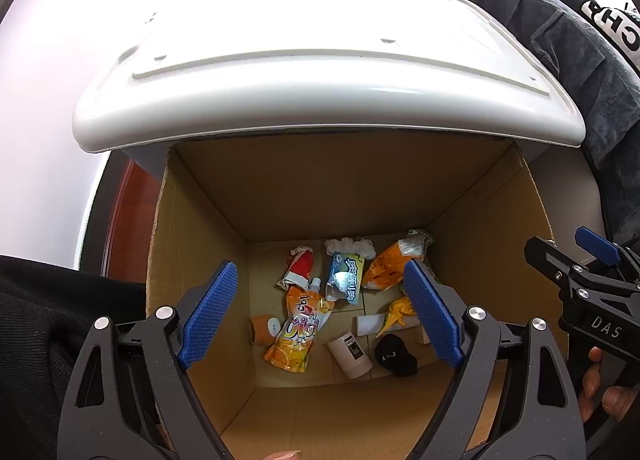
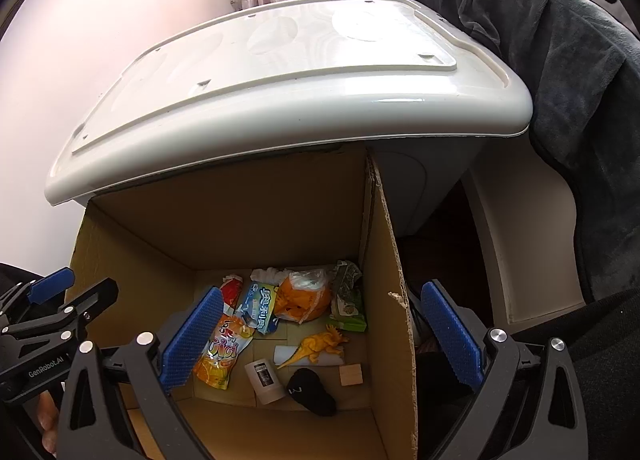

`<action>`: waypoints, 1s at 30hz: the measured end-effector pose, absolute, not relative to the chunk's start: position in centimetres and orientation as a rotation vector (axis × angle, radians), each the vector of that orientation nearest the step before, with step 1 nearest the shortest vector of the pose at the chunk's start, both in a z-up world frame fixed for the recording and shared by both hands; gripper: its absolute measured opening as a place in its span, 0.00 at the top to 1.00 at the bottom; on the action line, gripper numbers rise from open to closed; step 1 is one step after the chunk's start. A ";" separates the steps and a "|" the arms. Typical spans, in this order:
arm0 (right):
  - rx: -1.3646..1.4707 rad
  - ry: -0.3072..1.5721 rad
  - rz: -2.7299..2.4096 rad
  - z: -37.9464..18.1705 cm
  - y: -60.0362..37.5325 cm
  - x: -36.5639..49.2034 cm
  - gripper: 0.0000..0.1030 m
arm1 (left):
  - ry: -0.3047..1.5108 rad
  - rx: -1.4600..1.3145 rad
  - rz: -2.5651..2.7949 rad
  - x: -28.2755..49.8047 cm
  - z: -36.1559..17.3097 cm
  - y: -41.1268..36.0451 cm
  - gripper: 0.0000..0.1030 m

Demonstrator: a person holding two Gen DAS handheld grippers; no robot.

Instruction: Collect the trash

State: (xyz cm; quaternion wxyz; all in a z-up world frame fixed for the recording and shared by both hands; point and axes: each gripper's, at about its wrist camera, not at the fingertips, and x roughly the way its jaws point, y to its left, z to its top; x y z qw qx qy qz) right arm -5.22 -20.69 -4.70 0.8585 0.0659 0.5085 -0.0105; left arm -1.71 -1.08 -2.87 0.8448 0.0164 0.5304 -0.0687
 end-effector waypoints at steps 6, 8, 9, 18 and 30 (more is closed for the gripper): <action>0.139 1.068 -0.022 -4.7 -20.7 -5.2 0.05 | 1.119 0.038 -0.146 -1.7 -2.9 -1.1 0.20; 0.138 1.068 -0.022 -4.7 -20.7 -5.2 0.05 | 1.120 0.039 -0.146 -1.7 -2.9 -1.1 0.19; 0.138 1.068 -0.022 -4.7 -20.7 -5.2 0.05 | 1.120 0.037 -0.146 -1.7 -2.9 -1.1 0.20; 0.142 1.070 -0.025 -4.8 -20.8 -5.3 0.05 | 1.114 0.029 -0.134 -1.8 -2.8 -0.8 0.19; 0.145 1.072 -0.028 -4.9 -20.8 -5.3 0.05 | 1.063 0.048 -0.114 -2.1 -2.3 -0.8 0.11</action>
